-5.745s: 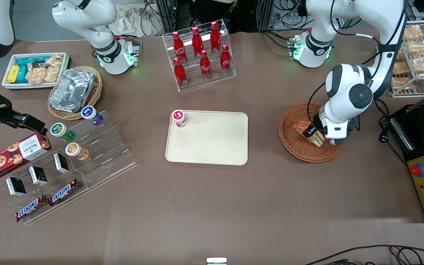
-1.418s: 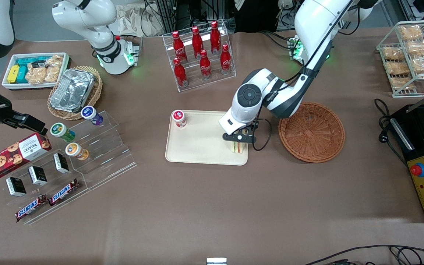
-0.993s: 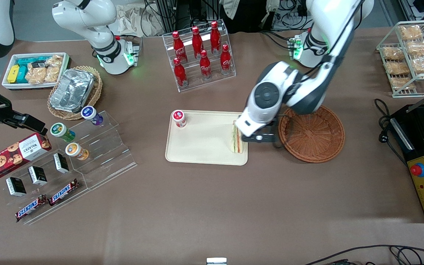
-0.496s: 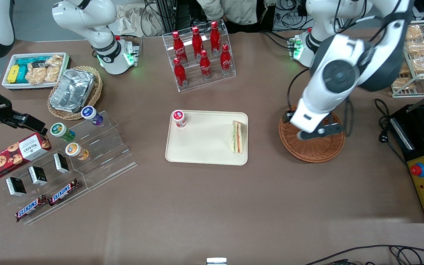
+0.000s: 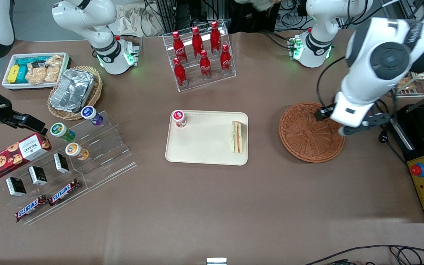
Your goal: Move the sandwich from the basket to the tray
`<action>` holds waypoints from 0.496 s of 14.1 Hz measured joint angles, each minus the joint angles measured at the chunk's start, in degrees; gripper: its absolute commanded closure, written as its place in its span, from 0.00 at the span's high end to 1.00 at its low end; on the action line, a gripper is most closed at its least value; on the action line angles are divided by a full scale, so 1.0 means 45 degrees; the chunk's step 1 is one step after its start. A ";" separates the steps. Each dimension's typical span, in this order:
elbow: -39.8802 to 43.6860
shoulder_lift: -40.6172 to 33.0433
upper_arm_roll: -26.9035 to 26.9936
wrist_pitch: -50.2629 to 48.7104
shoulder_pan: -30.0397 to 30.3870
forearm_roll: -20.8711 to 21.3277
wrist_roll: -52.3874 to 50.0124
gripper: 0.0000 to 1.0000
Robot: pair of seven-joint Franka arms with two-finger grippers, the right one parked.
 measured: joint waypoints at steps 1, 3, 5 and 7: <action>0.0036 -0.0092 0.0012 0.0000 0.0183 0.0005 0.0005 1.00; 0.0091 -0.0200 0.0035 0.0000 0.0323 0.0050 0.0030 1.00; 0.0232 -0.0254 0.0090 -0.0038 0.0681 0.0068 0.0768 1.00; 0.0399 -0.0374 0.0293 -0.0458 0.0954 0.0068 0.2225 1.00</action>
